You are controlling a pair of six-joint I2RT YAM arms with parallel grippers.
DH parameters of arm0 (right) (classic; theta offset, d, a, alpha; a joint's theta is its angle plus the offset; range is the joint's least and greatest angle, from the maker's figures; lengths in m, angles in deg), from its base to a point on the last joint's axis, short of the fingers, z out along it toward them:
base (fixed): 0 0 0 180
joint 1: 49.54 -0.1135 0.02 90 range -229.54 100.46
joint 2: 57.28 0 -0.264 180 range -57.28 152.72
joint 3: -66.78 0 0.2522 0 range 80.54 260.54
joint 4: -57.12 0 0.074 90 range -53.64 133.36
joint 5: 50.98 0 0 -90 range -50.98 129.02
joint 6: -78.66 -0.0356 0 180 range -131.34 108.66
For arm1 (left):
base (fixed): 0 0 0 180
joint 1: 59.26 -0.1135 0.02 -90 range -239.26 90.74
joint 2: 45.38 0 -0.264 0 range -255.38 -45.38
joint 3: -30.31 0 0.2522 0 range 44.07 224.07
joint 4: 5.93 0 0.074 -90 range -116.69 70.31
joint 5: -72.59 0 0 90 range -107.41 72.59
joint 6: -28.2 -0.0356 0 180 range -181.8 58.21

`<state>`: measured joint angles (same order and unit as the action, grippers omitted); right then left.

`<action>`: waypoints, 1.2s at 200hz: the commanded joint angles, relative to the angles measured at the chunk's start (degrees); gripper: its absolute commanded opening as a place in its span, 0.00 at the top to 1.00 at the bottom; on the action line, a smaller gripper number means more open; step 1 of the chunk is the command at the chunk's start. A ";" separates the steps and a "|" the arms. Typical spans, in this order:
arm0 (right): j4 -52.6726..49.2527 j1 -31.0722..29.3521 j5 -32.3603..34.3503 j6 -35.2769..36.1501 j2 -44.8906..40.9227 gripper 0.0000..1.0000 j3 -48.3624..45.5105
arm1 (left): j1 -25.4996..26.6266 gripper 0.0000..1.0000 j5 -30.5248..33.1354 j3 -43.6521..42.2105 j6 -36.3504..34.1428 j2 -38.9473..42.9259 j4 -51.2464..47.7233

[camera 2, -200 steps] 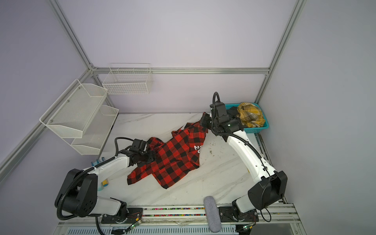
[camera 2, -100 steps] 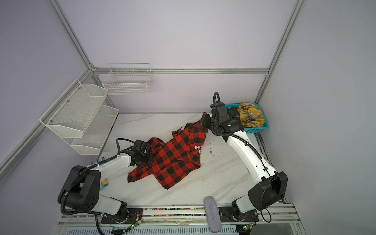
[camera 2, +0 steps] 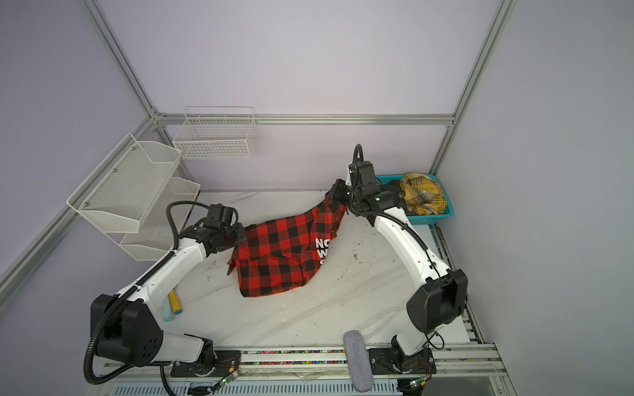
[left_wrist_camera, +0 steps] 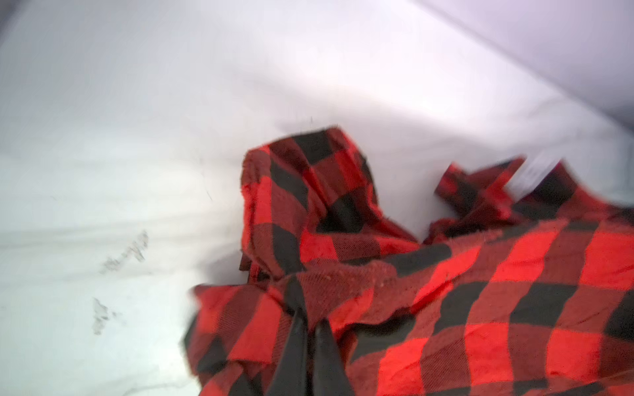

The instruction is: Fold and stack the long sleeve shirts

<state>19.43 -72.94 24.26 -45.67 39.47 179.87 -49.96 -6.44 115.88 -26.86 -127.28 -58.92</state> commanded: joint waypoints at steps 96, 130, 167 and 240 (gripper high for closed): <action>21.02 7.54 1.26 4.70 -10.21 0.90 -27.07 | 2.32 0.66 -9.44 -11.97 3.20 14.60 1.57; 8.65 9.42 13.84 6.82 -16.13 0.34 -39.36 | 10.09 0.23 -12.36 -24.39 8.00 21.54 1.80; 0.93 4.31 15.64 3.20 -17.74 0.22 -37.72 | 8.72 0.06 -5.42 -24.94 7.91 26.01 -2.28; 17.15 -9.12 10.03 -16.59 -3.11 0.21 -35.53 | -0.94 0.08 -12.80 -18.38 11.41 13.02 -1.94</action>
<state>29.12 -82.73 36.71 -53.08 32.45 145.84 -50.26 -16.85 91.23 -16.28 -113.69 -61.45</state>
